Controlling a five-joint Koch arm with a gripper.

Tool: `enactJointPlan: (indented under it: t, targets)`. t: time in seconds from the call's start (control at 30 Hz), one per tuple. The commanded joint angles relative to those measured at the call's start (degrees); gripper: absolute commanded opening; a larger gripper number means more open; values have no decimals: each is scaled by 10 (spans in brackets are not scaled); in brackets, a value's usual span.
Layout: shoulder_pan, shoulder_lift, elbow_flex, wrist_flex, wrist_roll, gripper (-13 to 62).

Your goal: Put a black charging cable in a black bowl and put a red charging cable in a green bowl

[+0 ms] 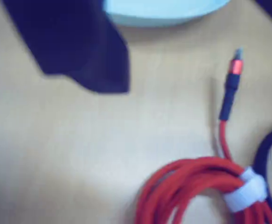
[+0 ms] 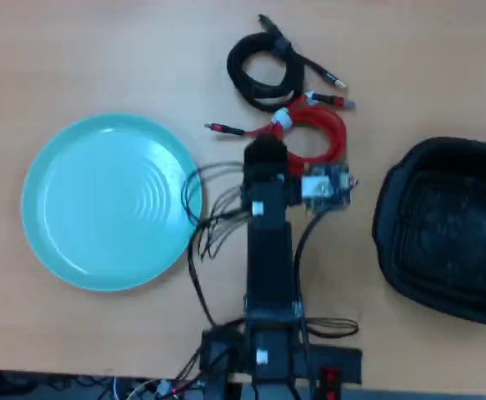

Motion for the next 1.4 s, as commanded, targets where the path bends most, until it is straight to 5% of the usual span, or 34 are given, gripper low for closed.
enactJointPlan:
  t: [0.0, 0.4, 0.67, 1.37]
  targets:
    - [-11, -28, -100, 52, -2, 415]
    - [-76, -234, -346, 105, 0, 439]
    - [-107, -337, -452, 98, 1, 567]
    - [-108, -506, -692, 2, -5, 567]
